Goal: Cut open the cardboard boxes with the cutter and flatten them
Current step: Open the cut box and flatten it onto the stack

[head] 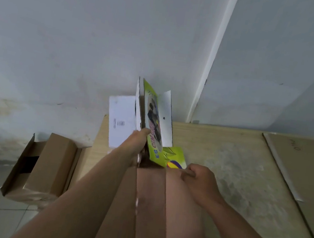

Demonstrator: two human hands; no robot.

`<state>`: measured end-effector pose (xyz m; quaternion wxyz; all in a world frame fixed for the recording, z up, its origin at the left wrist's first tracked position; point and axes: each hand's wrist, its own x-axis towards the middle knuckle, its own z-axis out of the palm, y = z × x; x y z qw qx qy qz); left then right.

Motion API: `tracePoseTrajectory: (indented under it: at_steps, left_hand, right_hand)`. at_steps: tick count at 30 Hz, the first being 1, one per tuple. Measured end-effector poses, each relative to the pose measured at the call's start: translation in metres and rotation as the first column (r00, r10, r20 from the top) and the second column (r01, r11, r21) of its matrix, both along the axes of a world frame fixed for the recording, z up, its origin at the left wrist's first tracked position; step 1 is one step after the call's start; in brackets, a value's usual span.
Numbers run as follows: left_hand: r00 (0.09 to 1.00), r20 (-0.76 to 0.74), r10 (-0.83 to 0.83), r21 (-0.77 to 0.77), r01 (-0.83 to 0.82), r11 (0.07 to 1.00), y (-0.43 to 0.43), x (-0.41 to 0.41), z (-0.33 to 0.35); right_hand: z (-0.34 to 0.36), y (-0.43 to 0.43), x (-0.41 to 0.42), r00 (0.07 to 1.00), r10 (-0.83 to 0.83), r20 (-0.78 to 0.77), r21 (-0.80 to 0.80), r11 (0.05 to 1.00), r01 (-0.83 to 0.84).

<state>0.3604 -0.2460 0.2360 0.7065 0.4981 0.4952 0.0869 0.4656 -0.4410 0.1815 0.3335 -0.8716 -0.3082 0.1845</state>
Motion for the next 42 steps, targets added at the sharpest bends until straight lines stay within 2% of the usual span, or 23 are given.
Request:
tracePoseTrajectory:
  at_steps: [2,4,5,6,7,8,9,10,11,12,13,14,17,20,23,25,27,28,30,32,35,38,42]
  left_hand:
    - [0.996,-0.081,-0.034,0.055,0.039,0.998,-0.003,-0.005,-0.032]
    - [0.981,-0.195,-0.026,0.316,0.088,0.945,0.001,-0.018,-0.061]
    - [0.970,-0.245,-0.001,0.479,0.122,0.869,0.006,-0.026,-0.073]
    - [0.954,-0.297,0.027,0.661,0.185,0.728,0.011,-0.036,-0.081]
    - [0.928,-0.368,0.047,0.811,0.297,0.503,0.014,-0.045,-0.084]
    - [0.876,-0.483,0.008,0.848,0.465,0.255,0.019,-0.054,-0.090]
    - [0.779,-0.623,-0.071,0.778,0.626,0.055,0.023,-0.062,-0.094]
    - [0.659,-0.736,-0.154,0.671,0.740,-0.037,0.026,-0.069,-0.100]
    - [0.530,-0.817,-0.225,0.548,0.836,-0.023,0.027,-0.076,-0.113]
    - [0.432,-0.853,-0.291,0.437,0.898,0.052,0.024,-0.084,-0.125]
    - [0.376,-0.862,-0.340,0.354,0.927,0.128,0.020,-0.091,-0.139]
    - [0.364,-0.861,-0.356,0.323,0.931,0.171,0.013,-0.098,-0.154]
    - [0.462,-0.836,-0.295,0.413,0.885,0.216,-0.005,-0.114,-0.191]
    - [0.534,-0.812,-0.236,0.484,0.841,0.242,-0.012,-0.118,-0.201]
    - [0.581,-0.787,-0.206,0.535,0.810,0.239,-0.016,-0.120,-0.202]
    - [0.610,-0.770,-0.185,0.567,0.788,0.238,-0.020,-0.123,-0.205]
    - [0.625,-0.764,-0.162,0.585,0.776,0.235,-0.022,-0.123,-0.206]
    - [0.629,-0.761,-0.155,0.591,0.772,0.232,-0.022,-0.123,-0.207]
    - [0.641,-0.753,-0.149,0.603,0.763,0.235,-0.022,-0.122,-0.208]
    - [0.633,-0.757,-0.158,0.596,0.770,0.228,-0.022,-0.122,-0.207]
    - [0.638,-0.754,-0.158,0.601,0.766,0.227,-0.020,-0.125,-0.209]
    - [0.650,-0.742,-0.163,0.611,0.757,0.232,-0.018,-0.126,-0.212]
    - [0.661,-0.735,-0.148,0.623,0.746,0.235,-0.017,-0.128,-0.218]
  right_hand:
    - [-0.011,0.003,0.000,0.998,-0.043,-0.038,-0.040,0.998,0.042]
    - [-0.022,0.005,-0.003,0.995,-0.078,-0.054,-0.056,0.996,0.075]
    - [-0.026,0.005,-0.004,0.994,-0.097,-0.058,-0.059,0.994,0.093]
    - [-0.032,0.004,-0.006,0.990,-0.120,-0.069,-0.066,0.991,0.116]
    - [-0.036,0.004,-0.007,0.985,-0.147,-0.093,-0.071,0.987,0.141]
    - [-0.041,0.003,-0.009,0.977,-0.175,-0.126,-0.074,0.983,0.167]
    - [-0.044,0.002,-0.010,0.968,-0.198,-0.152,-0.075,0.979,0.188]
    - [-0.048,0.001,-0.012,0.960,-0.221,-0.174,-0.071,0.975,0.212]
    - [-0.050,0.000,-0.014,0.951,-0.242,-0.193,-0.068,0.970,0.234]
    - [-0.050,0.000,-0.016,0.944,-0.260,-0.204,-0.065,0.966,0.252]
    - [-0.051,-0.001,-0.018,0.939,-0.277,-0.206,-0.069,0.961,0.268]
    - [-0.051,-0.003,-0.019,0.933,-0.293,-0.208,-0.069,0.956,0.285]
    - [-0.059,-0.010,-0.015,0.935,-0.302,-0.185,-0.031,0.953,0.301]
    - [-0.075,-0.018,-0.007,0.954,-0.276,-0.117,-0.094,0.959,0.266]
    - [-0.089,-0.019,-0.001,0.936,-0.327,-0.133,-0.178,0.936,0.302]
    - [-0.098,-0.018,-0.002,0.959,-0.266,0.100,-0.266,0.921,0.284]
    - [-0.105,-0.010,-0.013,0.914,-0.022,0.405,-0.376,0.907,0.188]
    - [-0.108,-0.003,-0.024,0.887,0.080,0.455,-0.370,0.923,0.107]
    - [-0.119,0.008,-0.048,0.863,0.251,0.438,-0.310,0.943,-0.116]
    - [-0.135,0.010,-0.068,0.858,0.383,0.343,-0.363,0.896,-0.255]
    - [-0.154,0.012,-0.060,0.870,0.365,0.332,-0.412,0.885,-0.214]
    - [-0.153,0.035,-0.017,0.906,0.263,0.333,-0.424,0.900,-0.106]
    - [-0.159,0.064,0.026,0.917,0.245,0.314,-0.496,0.866,-0.061]
